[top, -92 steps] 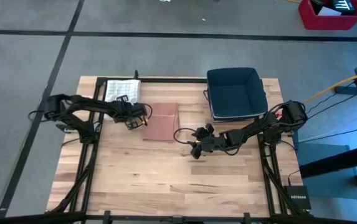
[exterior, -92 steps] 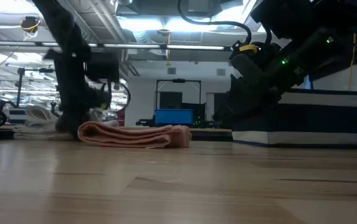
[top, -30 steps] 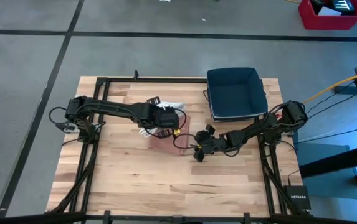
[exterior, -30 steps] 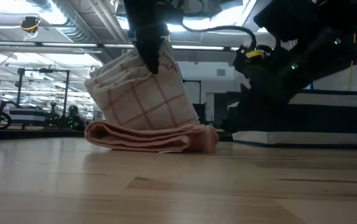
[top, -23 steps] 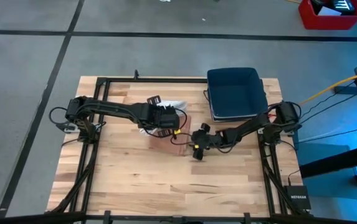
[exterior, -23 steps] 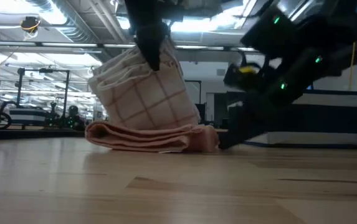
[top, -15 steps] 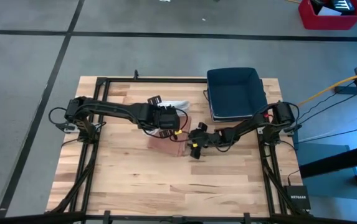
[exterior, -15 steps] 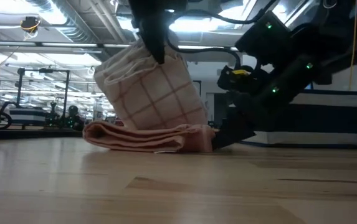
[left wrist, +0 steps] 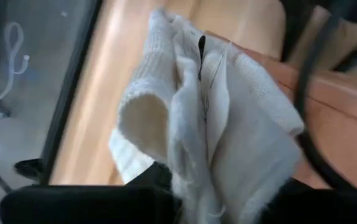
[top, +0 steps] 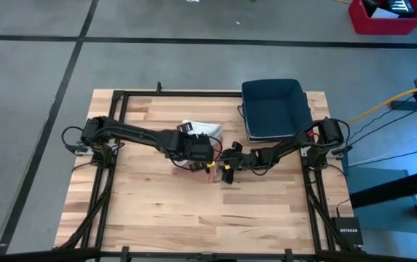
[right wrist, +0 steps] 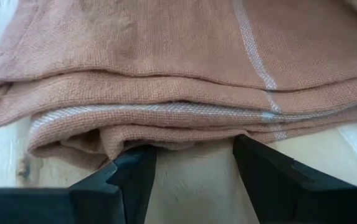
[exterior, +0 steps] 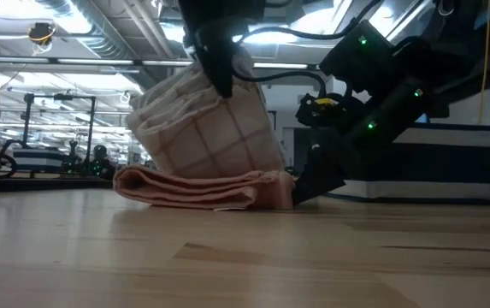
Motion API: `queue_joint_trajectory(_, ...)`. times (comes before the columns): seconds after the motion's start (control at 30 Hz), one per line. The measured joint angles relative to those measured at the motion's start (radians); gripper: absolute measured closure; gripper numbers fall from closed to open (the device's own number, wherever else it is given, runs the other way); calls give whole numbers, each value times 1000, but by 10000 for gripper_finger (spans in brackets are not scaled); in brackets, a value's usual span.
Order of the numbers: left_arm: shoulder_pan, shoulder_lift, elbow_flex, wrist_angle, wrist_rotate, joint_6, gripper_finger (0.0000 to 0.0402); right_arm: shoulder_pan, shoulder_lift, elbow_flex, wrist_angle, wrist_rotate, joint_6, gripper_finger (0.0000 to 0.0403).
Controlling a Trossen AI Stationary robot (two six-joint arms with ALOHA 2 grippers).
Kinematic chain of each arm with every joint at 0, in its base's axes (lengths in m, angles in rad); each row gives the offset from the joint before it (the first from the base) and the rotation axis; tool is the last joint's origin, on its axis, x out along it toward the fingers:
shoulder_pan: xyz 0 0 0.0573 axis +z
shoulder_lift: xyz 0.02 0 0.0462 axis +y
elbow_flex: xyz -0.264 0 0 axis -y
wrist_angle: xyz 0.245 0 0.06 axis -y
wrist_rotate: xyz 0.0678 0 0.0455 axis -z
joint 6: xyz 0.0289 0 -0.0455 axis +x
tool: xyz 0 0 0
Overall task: Fold towel
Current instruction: Stack the folded stacked towels on the top of the brown towel
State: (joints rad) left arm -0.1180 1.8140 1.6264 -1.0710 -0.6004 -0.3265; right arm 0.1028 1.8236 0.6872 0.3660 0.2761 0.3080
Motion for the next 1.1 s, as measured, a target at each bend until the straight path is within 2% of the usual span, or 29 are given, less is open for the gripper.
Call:
queue_joint_trajectory(0.27,-9,47,-1,37,96,2,263,1,0,0,-5,0,1,182)
queue_joint_trajectory(0.37,-8,47,-2,75,160,17,242,1,0,0,-8,0,0,182)
queue_joint_trajectory(0.63,-7,47,2,92,302,76,211,0,-4,2,-27,-37,-2,182)
queue_joint_trajectory(0.9,-33,22,82,70,311,183,208,1,-73,0,-163,-70,3,182)
queue_joint_trajectory(1.1,-39,-65,41,55,288,290,208,2,-198,-3,-344,-147,56,182)
